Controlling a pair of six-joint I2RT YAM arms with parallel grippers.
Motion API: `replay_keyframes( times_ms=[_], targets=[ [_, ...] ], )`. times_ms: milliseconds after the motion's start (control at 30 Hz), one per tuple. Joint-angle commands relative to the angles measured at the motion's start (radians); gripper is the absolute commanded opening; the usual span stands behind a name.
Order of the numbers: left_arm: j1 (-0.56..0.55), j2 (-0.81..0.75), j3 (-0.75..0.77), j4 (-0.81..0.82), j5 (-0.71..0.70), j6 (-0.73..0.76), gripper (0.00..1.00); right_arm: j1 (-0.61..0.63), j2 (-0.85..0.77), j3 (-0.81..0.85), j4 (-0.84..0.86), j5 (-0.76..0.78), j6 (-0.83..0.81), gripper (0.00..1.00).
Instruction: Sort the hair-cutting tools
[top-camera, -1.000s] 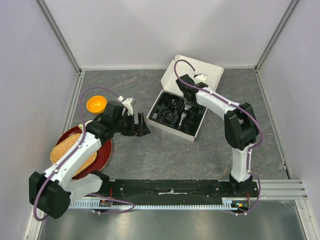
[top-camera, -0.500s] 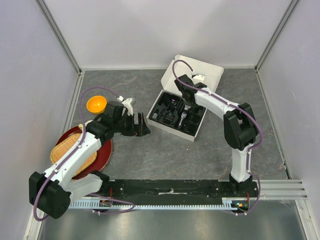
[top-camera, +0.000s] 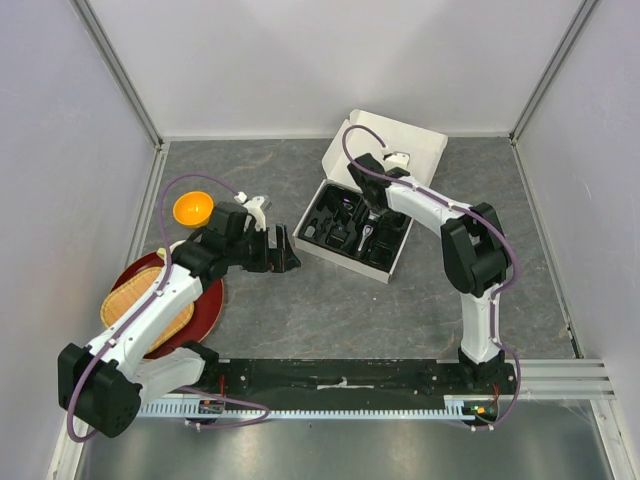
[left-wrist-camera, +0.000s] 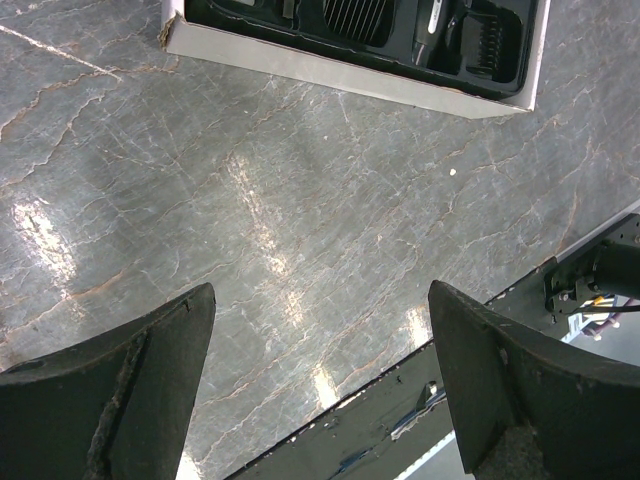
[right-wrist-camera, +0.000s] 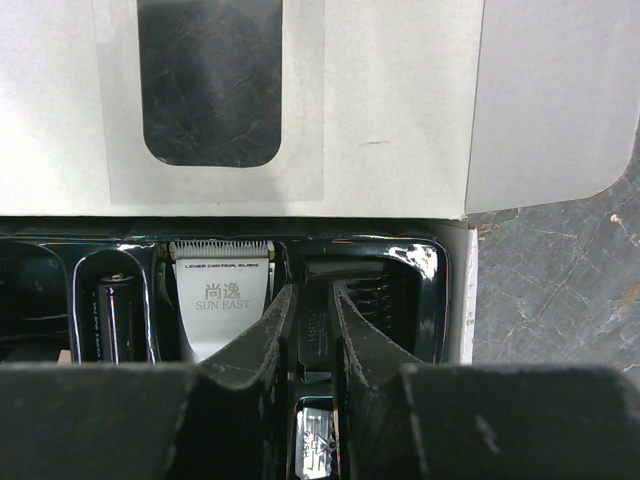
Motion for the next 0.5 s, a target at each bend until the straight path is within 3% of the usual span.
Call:
replay_keyframes(
  times_ms=[0,467],
  targets=[
    [0.004,-0.009,0.018,0.000,-0.012,0.013,0.93,-0.007,0.042,-0.013,0.006,0.018,0.017,0.23],
    [0.004,-0.007,0.018,-0.002,-0.017,0.013,0.93,-0.016,0.068,-0.065,0.030,0.000,0.049,0.26]
  ],
)
